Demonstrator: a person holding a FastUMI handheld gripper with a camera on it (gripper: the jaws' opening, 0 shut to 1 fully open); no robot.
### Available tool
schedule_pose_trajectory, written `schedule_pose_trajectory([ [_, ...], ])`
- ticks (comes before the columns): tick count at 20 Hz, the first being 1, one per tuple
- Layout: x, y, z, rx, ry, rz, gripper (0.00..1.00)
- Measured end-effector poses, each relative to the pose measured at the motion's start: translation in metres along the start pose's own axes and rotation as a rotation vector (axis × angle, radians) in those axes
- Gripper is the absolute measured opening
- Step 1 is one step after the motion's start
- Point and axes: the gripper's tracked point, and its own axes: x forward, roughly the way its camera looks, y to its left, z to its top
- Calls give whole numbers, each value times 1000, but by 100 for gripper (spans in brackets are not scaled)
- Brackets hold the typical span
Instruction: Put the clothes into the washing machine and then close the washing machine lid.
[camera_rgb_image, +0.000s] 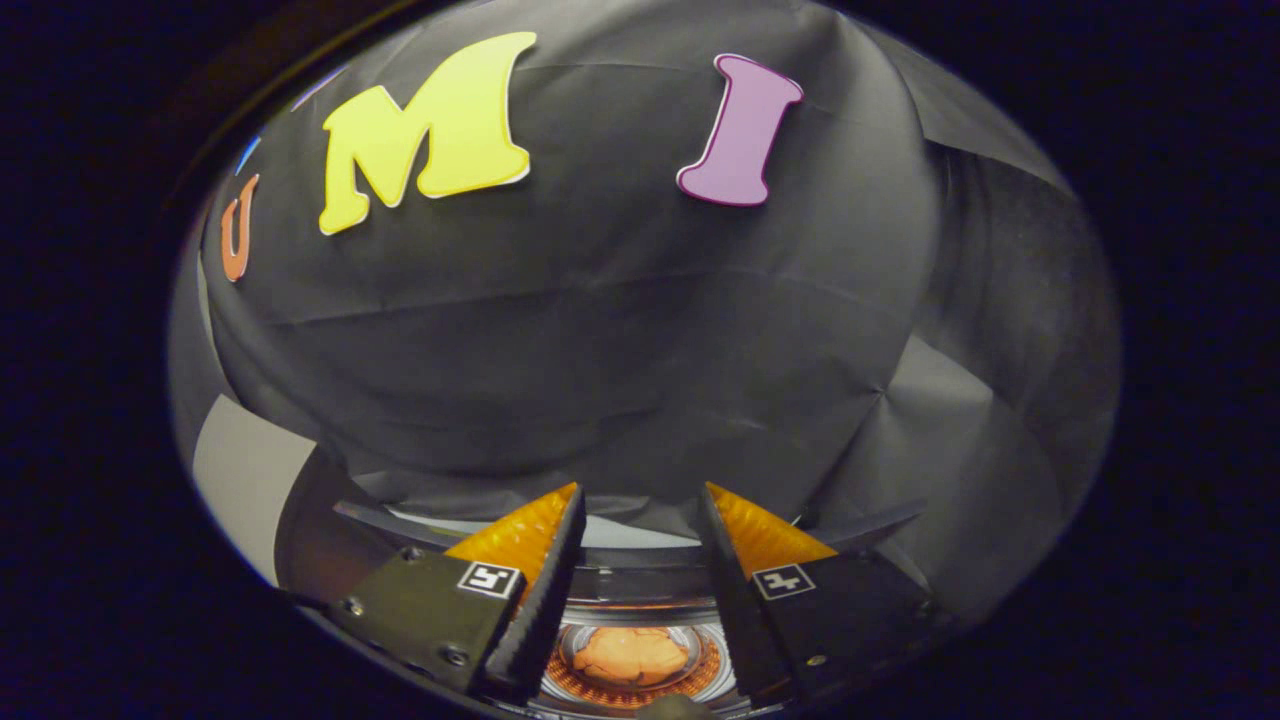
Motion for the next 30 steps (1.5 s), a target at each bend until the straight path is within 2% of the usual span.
schedule_pose_trajectory([
  [30,-66,-4,-58,-24,-151,54,74],
])
